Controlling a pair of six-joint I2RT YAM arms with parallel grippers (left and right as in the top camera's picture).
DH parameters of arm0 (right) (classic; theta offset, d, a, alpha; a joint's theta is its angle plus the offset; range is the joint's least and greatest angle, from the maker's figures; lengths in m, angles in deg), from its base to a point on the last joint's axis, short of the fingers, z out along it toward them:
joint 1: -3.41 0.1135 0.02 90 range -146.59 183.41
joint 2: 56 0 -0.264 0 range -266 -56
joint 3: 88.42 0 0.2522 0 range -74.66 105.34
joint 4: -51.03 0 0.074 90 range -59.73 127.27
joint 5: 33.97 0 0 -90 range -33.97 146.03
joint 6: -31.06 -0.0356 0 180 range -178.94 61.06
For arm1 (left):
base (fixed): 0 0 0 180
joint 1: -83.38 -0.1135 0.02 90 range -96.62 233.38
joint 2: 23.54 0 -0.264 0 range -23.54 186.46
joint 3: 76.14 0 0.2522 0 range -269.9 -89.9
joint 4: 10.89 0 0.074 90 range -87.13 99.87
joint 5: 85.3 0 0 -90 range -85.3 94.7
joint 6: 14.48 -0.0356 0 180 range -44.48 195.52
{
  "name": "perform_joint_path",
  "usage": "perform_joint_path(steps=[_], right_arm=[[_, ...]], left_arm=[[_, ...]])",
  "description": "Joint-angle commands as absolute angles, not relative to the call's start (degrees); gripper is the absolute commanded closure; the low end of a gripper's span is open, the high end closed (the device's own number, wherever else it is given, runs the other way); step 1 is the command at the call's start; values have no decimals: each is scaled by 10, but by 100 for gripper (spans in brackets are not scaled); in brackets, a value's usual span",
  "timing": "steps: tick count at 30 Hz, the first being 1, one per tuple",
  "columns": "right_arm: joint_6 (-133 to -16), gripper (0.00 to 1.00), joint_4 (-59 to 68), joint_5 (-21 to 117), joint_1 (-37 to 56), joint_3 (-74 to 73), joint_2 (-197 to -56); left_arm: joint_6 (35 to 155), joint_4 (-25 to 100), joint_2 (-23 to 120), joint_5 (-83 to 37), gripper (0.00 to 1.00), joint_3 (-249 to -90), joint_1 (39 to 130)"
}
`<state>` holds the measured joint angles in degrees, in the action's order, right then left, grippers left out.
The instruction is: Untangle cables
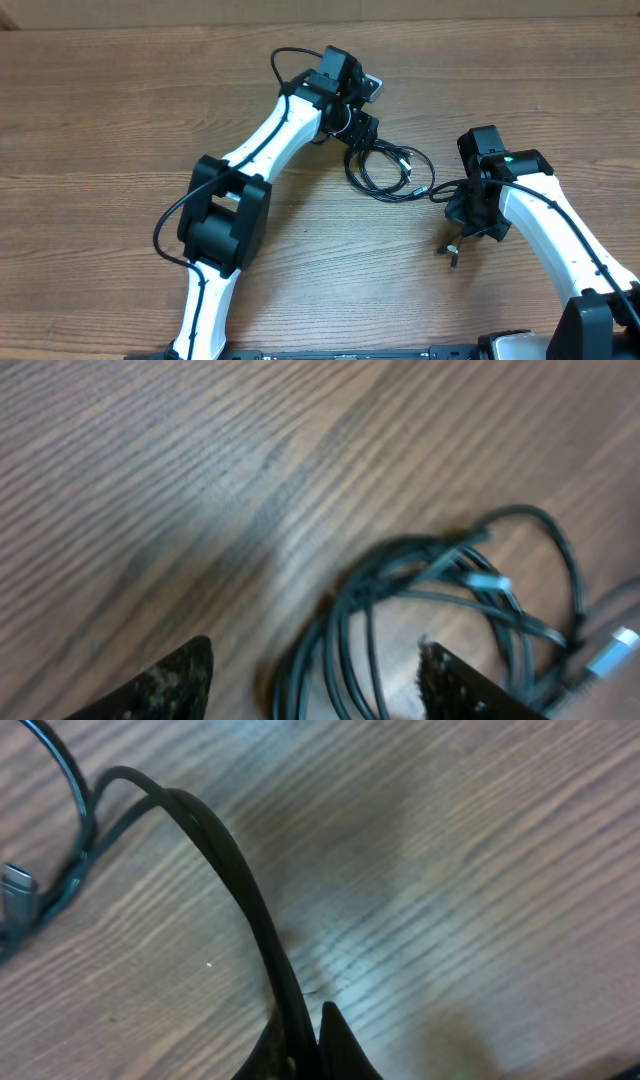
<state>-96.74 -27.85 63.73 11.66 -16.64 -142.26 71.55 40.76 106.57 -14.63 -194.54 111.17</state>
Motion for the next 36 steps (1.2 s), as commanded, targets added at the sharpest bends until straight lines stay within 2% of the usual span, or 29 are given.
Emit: perform_joint_path(steps=[1, 5, 8, 14, 15, 16, 20, 27, 29, 31, 36], right_arm=[[-977, 96, -262, 624, 114, -167, -1422], [-977, 96, -256, 624, 114, -167, -1422], [-976, 96, -249, 624, 114, -167, -1422], [-975, 95, -235, 624, 114, -167, -1422], [-975, 95, -233, 624, 114, -167, -1422], [-975, 95, -232, 624, 114, -167, -1422], [-975, 95, -219, 623, 114, -167, -1422], [-974, 95, -175, 574, 114, -167, -1422], [-934, 95, -151, 516, 114, -167, -1422], [-869, 95, -118, 401, 114, -167, -1422], [-738, 96, -74, 181, 114, -167, -1422]], left_arm=[[785, 398, 1101, -101, 36, -1941, 1118], [809, 406, 1110, -103, 39, -1941, 1123], [809, 441, 1110, -103, 54, -1941, 1131], [809, 521, 1110, -110, 58, -1941, 1149], [808, 522, 1110, -115, 64, -1941, 1151], [808, 524, 1110, -118, 96, -1941, 1153], [809, 552, 1084, -116, 96, -1978, 1142], [844, 566, 913, -118, 96, -2076, 1101], [848, 561, 863, -118, 96, -2076, 1101], [848, 563, 821, -118, 96, -2076, 1101], [850, 555, 778, -118, 96, -2076, 1091]])
